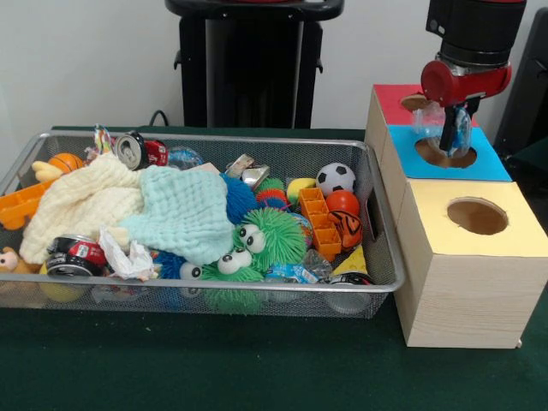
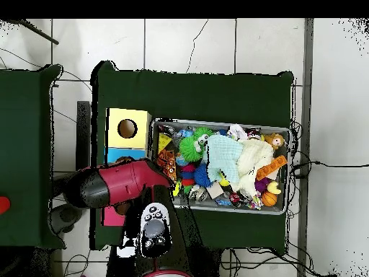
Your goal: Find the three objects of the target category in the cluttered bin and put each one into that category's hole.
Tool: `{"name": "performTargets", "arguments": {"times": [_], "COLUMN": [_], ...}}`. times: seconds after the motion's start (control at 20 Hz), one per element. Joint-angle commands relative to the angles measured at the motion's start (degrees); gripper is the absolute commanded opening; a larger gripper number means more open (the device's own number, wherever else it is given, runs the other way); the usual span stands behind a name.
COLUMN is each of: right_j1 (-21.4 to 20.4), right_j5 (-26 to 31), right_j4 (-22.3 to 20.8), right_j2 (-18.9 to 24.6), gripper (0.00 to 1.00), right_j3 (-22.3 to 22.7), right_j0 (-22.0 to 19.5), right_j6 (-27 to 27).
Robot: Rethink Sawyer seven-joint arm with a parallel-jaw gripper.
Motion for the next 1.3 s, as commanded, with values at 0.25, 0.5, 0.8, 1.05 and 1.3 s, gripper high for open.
{"name": "performTargets", "arguments": {"times": [0.25, 0.5, 0.8, 1.05, 1.3], "right_j1": [3.01, 2.91, 3.1, 1.13, -2.22], "right_j5": [-1.79, -0.89, -0.57, 0.67, 3.94], "right_j4": [2.29, 2.24, 2.26, 2.79, 3.91], "right_j2": [-0.54, -0.67, -0.57, 0.28, 1.49], "gripper": [1.0, 1.0, 1.0, 1.0, 1.0], "right_j3": [-0.97, -1.2, -1.69, -0.38, 0.89], "right_j0": [-0.59, -0.52, -0.64, -1.54, -3.05], "right_j6": [12.0, 11.72, 11.41, 10.35, 8.32]}}
